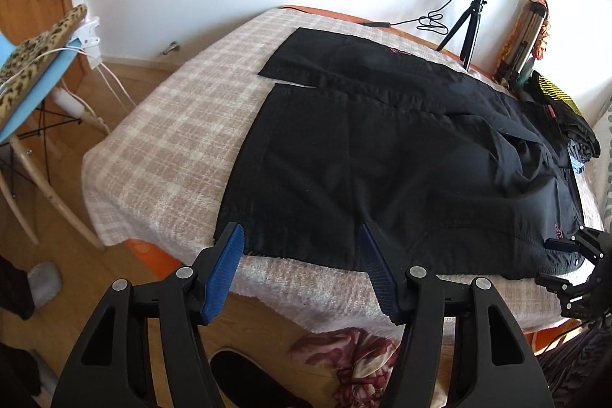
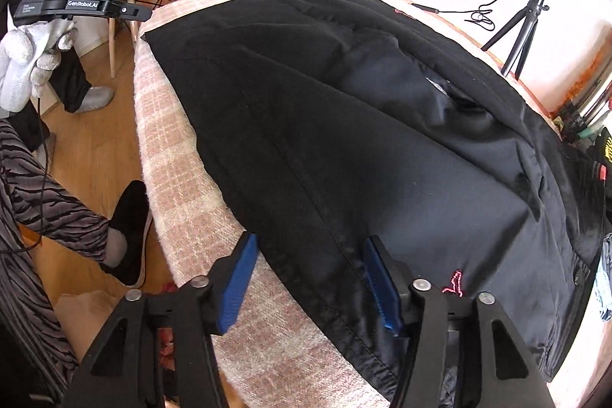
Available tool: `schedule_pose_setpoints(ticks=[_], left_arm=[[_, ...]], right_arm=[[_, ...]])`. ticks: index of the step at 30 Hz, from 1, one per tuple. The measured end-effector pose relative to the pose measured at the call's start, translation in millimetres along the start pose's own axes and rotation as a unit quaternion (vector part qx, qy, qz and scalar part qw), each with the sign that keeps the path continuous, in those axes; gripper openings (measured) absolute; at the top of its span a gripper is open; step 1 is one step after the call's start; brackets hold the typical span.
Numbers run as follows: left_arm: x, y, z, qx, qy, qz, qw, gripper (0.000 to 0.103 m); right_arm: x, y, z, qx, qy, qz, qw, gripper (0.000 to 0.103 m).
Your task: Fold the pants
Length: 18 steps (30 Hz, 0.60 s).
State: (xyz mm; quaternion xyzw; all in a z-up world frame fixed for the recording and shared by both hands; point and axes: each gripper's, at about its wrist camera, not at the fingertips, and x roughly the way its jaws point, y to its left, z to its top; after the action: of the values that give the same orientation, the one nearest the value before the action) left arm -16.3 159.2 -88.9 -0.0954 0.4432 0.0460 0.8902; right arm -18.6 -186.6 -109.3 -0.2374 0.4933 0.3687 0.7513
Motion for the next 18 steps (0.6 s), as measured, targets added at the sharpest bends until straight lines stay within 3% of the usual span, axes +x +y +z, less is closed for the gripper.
schedule_pose_setpoints(ticks=[1,3,6,13,18], left_arm=[[0,1,0,0.002,0.000,-0.002,1.0000,0.062],[0,-2,0,0.017,0.002,-0.006,0.9998,0.062],[-3,-20,-2,0.078,-0.002,-0.009,0.9969,0.062],[-7,-68,-17,0.223,-0.004,-0.028,0.9745,0.062],[9,-87,-26,0.271,0.012,-0.014,0.9623,0.062]], right_arm=[[0,0,1,-0.003,-0.001,0.005,1.000,0.047],[-2,5,4,-0.013,-0.004,0.003,1.000,0.019],[-7,11,9,-0.029,-0.012,-0.014,0.999,0.008],[-24,-8,25,-0.003,-0.049,-0.026,0.998,0.004],[-35,-23,34,0.026,-0.071,-0.032,0.997,0.003]])
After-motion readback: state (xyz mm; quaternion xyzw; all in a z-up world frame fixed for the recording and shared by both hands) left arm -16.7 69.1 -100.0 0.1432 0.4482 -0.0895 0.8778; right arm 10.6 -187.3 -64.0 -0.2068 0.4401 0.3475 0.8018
